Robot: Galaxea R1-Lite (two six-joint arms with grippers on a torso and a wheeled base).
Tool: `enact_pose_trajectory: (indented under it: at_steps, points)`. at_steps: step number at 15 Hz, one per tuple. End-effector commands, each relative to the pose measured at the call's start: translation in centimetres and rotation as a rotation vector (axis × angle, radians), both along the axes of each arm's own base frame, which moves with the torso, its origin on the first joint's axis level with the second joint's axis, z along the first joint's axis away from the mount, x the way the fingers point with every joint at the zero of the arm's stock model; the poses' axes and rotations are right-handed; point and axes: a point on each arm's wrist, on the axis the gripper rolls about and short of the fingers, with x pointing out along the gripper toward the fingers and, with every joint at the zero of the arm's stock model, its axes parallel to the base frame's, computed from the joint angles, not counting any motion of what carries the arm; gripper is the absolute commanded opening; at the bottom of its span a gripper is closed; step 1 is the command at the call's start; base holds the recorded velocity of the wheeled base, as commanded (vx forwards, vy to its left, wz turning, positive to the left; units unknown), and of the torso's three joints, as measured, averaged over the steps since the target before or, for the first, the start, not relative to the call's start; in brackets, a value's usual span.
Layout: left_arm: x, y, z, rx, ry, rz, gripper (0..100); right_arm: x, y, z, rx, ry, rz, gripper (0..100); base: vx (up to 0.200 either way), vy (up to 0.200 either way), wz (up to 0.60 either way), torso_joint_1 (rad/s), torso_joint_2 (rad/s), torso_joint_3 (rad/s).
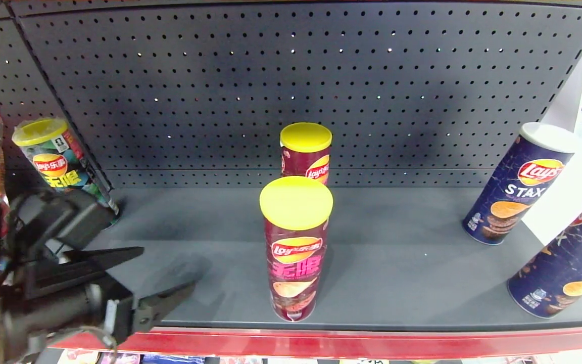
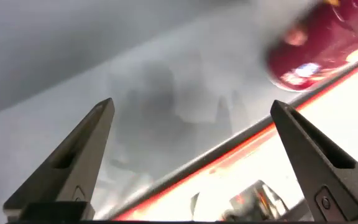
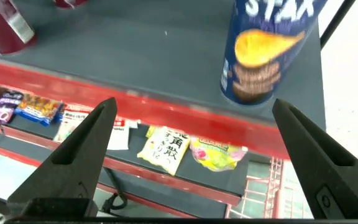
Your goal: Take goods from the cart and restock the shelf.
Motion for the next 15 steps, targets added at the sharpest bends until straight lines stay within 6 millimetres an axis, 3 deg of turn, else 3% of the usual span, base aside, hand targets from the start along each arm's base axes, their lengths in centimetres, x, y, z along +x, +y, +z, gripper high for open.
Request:
enact_pose_trajectory:
  at_steps: [1, 3, 5, 8, 9, 11, 13, 15]
  points:
    - [-9.0, 6.1, -0.2, -0.061, -0.206, 0.284, 100, -0.9, -0.4, -1.8, 0.003, -0.031, -0.072, 100, 0.0, 0.0, 0.0, 0.0, 0.0, 0.0]
    - [-13.7, 7.9, -2.0, -0.039, -0.201, 0.427, 100, -1.1, -0.4, -2.5, -0.013, 0.01, -0.206, 100, 0.0, 0.0, 0.0, 0.0, 0.0, 0.0]
    - [-16.7, 8.1, -4.5, -0.022, -0.194, 0.561, 100, -1.5, -0.3, -2.8, -0.018, 0.014, -0.332, 100, 0.0, 0.0, 0.0, 0.0, 0.0, 0.0]
    - [-17.7, 7.3, -6.8, -0.022, -0.21, 0.767, 100, -2.6, 0.2, -4.1, -0.022, 0.05, -0.522, 100, 0.0, 0.0, 0.0, 0.0, 0.0, 0.0]
    - [-17.8, 7.2, -7.6, -0.061, -0.24, 0.727, 100, -2.7, 0.3, -4.2, -0.017, 0.04, -0.516, 100, 0.0, 0.0, 0.0, 0.0, 0.0, 0.0]
    - [-16.7, 7.1, -7.1, -0.133, -0.403, 0.608, 100, -2.6, 0.3, -4.3, -0.023, 0.026, -0.476, 100, 0.0, 0.0, 0.0, 0.0, 0.0, 0.0]
    - [-15.6, 7.1, -9.1, -0.143, -0.429, 0.553, 100, -2.1, 0.7, -4.4, -0.026, -0.03, -0.289, 100, 0.0, 0.0, 0.0, 0.0, 0.0, 0.0]
    - [-15.4, 7.6, -10.4, -0.095, -0.4, 0.76, 100, -1.5, 0.7, -4.9, -0.092, -0.121, -0.266, 100, 0.0, 0.0, 0.0, 0.0, 0.0, 0.0]
